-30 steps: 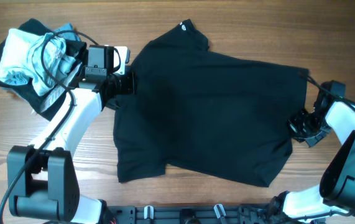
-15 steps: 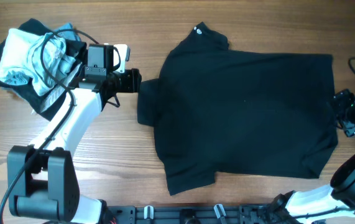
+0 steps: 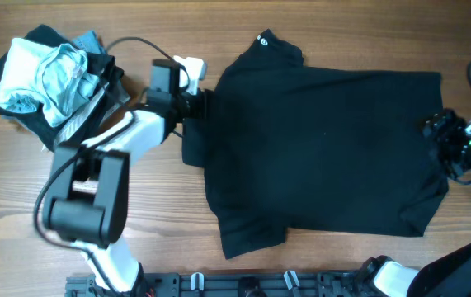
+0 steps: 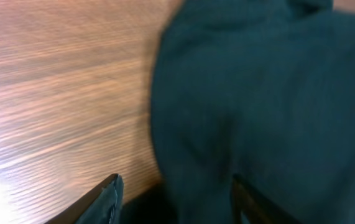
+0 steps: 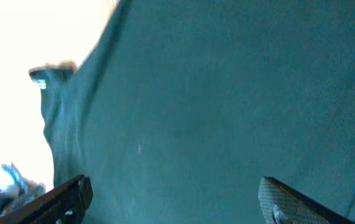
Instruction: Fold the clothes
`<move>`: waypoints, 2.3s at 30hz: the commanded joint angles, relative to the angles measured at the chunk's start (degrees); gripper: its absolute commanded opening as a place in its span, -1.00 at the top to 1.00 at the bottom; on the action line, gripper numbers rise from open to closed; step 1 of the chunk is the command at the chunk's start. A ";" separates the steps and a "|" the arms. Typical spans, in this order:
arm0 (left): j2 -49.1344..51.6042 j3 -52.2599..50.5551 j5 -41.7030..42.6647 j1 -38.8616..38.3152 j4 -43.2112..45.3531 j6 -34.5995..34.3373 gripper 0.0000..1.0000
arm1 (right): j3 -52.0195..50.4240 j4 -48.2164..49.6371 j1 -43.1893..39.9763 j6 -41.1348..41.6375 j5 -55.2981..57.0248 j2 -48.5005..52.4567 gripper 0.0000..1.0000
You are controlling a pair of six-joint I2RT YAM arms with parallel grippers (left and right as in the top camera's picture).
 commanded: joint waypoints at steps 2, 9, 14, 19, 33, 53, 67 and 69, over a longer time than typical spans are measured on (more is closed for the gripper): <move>5.16 -0.09 0.74 -0.52 4.31 0.48 -0.22 | 0.59 -2.27 3.19 -3.45 -0.63 -0.31 -0.81; 8.22 -0.11 1.01 -0.63 3.39 0.48 0.35 | 0.59 -2.19 7.74 -1.42 5.44 -0.31 -0.82; 8.13 1.55 -12.98 1.40 0.90 -5.01 0.92 | 0.59 -1.95 8.28 -1.22 9.44 -0.31 -0.82; 8.13 6.58 -24.20 6.78 -2.89 -10.29 0.92 | 0.57 -1.38 8.28 -1.29 10.82 -0.31 -0.86; 6.91 15.43 -24.13 8.76 -12.59 -10.05 -0.69 | -4.22 -2.64 9.31 -1.68 11.15 2.91 -0.31; -9.42 14.86 -11.43 8.76 -54.62 -10.16 -0.17 | -20.39 4.17 37.35 14.64 22.58 3.21 0.20; -8.79 0.31 -5.84 8.76 -50.29 -10.75 -0.28 | -20.65 5.03 36.76 28.48 24.65 5.79 0.91; -8.79 0.13 -5.86 8.76 -50.12 -10.73 -0.29 | -19.08 2.58 35.82 28.17 23.82 4.55 0.86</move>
